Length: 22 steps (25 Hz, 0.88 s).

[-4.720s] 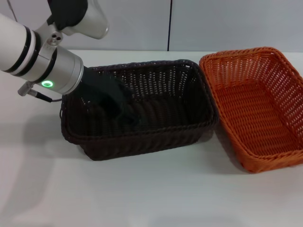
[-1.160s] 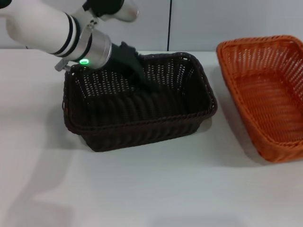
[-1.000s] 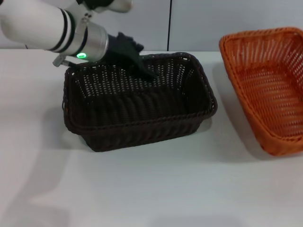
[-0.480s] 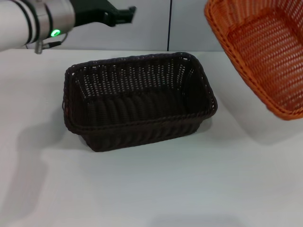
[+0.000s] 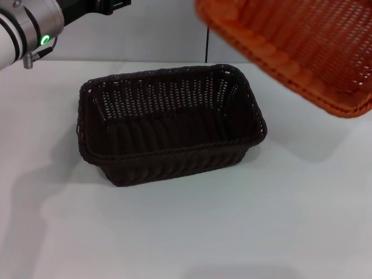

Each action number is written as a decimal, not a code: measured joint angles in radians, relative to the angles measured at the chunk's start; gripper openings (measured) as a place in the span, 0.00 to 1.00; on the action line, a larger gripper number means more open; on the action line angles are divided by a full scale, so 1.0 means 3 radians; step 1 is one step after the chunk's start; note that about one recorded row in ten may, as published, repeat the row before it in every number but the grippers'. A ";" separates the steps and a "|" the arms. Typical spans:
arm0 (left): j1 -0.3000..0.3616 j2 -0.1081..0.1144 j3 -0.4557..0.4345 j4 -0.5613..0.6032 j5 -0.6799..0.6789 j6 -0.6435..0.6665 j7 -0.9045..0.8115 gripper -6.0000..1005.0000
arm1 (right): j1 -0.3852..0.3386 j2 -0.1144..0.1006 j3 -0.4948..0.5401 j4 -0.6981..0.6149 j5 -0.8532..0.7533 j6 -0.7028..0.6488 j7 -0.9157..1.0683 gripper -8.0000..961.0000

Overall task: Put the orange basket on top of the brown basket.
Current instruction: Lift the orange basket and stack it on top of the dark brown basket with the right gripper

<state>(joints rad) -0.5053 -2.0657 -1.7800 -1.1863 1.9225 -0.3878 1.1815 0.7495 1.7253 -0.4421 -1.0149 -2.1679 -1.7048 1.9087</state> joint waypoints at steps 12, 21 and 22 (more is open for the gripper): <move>0.0203 -0.0002 0.0329 -0.0164 -0.0211 0.1084 -0.0050 0.86 | 0.0350 0.0015 -0.0534 0.0061 -0.0002 -0.0363 -0.0220 0.29; 0.0205 0.0009 0.0403 -0.0119 -0.0238 0.1560 -0.0326 0.86 | 0.0472 0.0132 -0.0652 0.0276 0.0173 -0.0396 -0.0469 0.30; 0.0205 0.0009 0.0403 -0.0119 -0.0238 0.1560 -0.0326 0.86 | 0.0527 0.0161 -0.0661 0.0370 0.0213 -0.0395 -0.0549 0.30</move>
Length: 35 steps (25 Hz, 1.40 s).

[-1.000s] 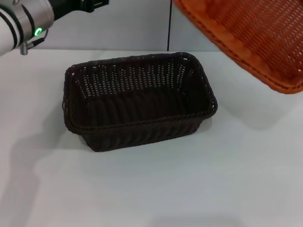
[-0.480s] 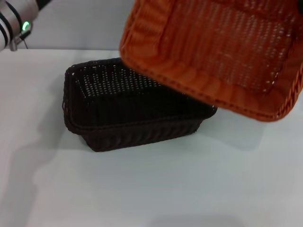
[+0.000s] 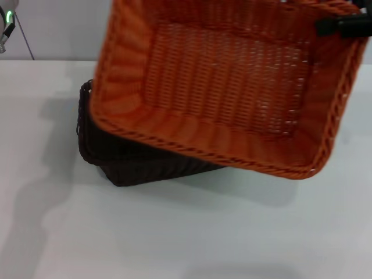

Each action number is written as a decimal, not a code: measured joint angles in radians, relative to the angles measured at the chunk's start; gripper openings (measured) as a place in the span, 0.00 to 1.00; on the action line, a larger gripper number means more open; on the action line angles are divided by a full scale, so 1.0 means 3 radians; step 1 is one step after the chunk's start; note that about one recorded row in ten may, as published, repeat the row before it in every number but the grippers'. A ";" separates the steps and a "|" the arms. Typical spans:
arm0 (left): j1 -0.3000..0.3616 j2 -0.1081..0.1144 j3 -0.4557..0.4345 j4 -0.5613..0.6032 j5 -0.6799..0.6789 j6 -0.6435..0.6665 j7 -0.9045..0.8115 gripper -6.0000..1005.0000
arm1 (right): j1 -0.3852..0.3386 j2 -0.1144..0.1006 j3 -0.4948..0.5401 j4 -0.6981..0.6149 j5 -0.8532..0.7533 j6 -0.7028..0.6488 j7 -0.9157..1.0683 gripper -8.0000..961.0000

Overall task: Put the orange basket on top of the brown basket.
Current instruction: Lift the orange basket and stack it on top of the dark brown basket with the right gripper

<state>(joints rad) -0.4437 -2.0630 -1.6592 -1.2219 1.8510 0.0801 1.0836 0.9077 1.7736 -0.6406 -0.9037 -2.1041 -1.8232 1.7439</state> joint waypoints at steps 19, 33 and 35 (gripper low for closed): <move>0.0040 -0.0002 0.0042 0.0155 0.0002 0.0055 -0.0282 0.86 | 0.0372 0.0186 -0.0316 0.0783 -0.0094 0.1097 -0.0172 0.32; -0.0015 0.0004 0.0025 0.0301 0.0003 0.0065 -0.0313 0.86 | -0.0027 0.0416 -0.0253 0.0574 0.0358 0.2294 -0.0115 0.77; -0.0021 0.0004 0.0021 0.0311 0.0002 0.0066 -0.0314 0.86 | -0.0119 0.0457 -0.0251 0.0577 0.0629 0.2434 -0.0226 0.82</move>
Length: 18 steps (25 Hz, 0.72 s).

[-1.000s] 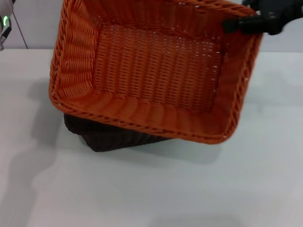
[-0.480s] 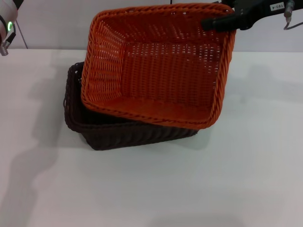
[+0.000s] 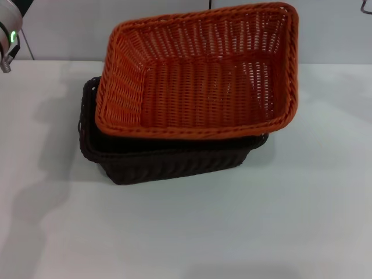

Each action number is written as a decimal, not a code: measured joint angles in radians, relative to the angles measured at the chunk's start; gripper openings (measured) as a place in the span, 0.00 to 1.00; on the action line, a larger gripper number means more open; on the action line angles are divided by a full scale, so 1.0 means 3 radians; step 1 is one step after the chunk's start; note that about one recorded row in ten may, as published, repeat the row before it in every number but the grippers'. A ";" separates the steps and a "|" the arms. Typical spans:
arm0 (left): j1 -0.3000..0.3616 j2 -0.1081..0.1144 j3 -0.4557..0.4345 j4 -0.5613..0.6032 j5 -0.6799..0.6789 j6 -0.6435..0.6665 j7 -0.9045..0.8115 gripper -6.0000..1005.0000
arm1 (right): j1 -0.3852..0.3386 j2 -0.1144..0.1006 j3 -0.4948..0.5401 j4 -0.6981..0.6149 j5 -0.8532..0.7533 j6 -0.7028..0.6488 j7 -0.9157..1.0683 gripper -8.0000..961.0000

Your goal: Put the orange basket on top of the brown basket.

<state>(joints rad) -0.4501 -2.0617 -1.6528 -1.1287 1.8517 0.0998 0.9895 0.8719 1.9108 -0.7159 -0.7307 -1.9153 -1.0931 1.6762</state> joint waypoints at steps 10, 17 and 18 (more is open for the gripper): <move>-0.0020 0.0001 0.0003 0.0042 0.0001 0.0073 -0.0003 0.86 | -0.0559 0.0037 0.0276 0.0349 0.1492 0.0453 -0.0735 0.85; 0.0058 0.0001 0.0030 0.0044 0.0033 0.0422 -0.0312 0.86 | -0.0902 0.0148 0.0741 0.0718 0.2211 0.0533 -0.1564 0.85; 0.0069 0.0002 0.0036 0.0051 0.0056 0.0463 -0.0365 0.86 | -0.0963 0.0185 0.0773 0.0729 0.2343 0.0527 -0.1684 0.85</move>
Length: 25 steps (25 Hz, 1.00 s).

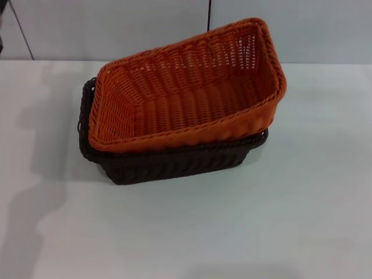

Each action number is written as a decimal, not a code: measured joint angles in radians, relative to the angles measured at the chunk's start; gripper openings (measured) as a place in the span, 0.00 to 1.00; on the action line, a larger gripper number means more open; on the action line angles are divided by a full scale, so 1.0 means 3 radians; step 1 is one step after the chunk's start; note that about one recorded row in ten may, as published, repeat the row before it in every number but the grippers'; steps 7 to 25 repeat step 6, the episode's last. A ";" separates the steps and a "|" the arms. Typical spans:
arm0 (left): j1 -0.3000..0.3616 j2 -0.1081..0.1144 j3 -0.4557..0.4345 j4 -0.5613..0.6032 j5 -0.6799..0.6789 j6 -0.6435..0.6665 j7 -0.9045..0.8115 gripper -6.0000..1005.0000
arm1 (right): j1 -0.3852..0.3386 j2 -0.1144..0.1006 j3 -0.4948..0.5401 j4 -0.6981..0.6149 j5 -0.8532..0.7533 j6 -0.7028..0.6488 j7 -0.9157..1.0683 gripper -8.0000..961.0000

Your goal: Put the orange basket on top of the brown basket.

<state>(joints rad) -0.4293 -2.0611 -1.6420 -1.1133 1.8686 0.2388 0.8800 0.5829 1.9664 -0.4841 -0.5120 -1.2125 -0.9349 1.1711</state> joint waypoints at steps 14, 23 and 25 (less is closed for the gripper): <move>0.0111 0.0005 0.0228 0.0051 0.0497 0.0374 -0.0650 0.86 | -0.0261 0.0133 0.0038 0.0115 0.0487 -0.0019 -0.0364 0.85; 0.0111 0.0005 0.0228 0.0051 0.0497 0.0374 -0.0650 0.86 | -0.0261 0.0133 0.0038 0.0115 0.0487 -0.0019 -0.0364 0.85; 0.0111 0.0005 0.0228 0.0051 0.0497 0.0374 -0.0650 0.86 | -0.0261 0.0133 0.0038 0.0115 0.0487 -0.0019 -0.0364 0.85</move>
